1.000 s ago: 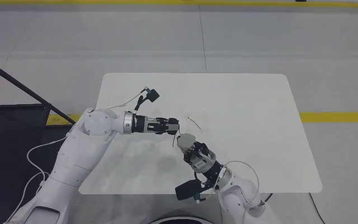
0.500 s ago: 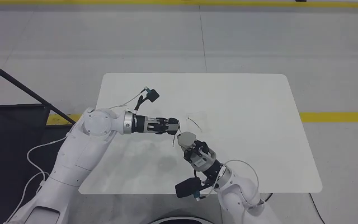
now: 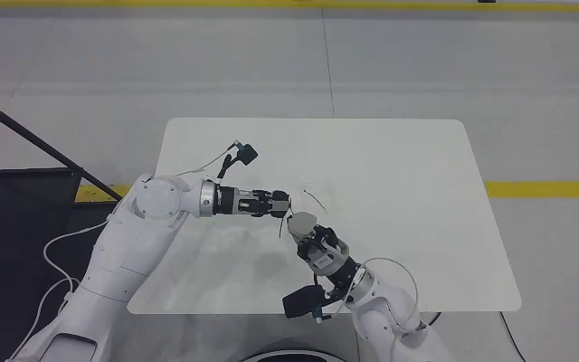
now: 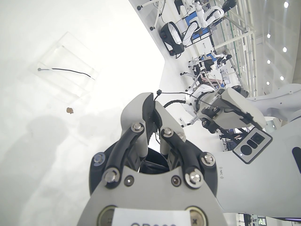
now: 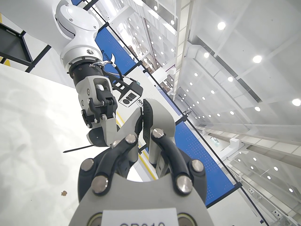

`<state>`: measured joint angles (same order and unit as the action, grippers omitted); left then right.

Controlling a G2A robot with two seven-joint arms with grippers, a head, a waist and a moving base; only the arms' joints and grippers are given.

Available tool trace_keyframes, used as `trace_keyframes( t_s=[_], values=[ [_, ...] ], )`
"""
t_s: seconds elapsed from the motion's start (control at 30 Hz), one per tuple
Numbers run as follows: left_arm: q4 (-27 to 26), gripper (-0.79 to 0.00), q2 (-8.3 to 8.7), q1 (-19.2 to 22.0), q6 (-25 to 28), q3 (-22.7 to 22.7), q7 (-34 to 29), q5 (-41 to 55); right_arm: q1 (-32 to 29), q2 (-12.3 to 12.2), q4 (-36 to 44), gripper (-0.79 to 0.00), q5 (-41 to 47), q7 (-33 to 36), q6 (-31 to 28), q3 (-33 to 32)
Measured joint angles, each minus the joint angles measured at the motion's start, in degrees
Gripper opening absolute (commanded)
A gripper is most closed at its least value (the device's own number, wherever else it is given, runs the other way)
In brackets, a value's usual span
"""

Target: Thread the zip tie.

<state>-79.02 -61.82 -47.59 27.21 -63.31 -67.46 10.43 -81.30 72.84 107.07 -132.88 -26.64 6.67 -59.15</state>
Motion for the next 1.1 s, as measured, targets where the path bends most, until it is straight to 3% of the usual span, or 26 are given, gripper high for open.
trace_keyframes(
  t_s=[0.8, 1.1],
  values=[
    [0.0, -0.785, 0.00, 0.0, 0.0, 0.0, 0.0, 0.0, -0.1, -0.1, -0.2, -0.785, -0.3, 0.0, 0.1, 0.1],
    [0.0, -0.785, 0.00, 0.0, 0.0, 0.0, 0.0, 0.0, 0.5, -0.1, -0.4, -0.785, -2.1, 0.9, -2.3, 0.7]
  ],
)
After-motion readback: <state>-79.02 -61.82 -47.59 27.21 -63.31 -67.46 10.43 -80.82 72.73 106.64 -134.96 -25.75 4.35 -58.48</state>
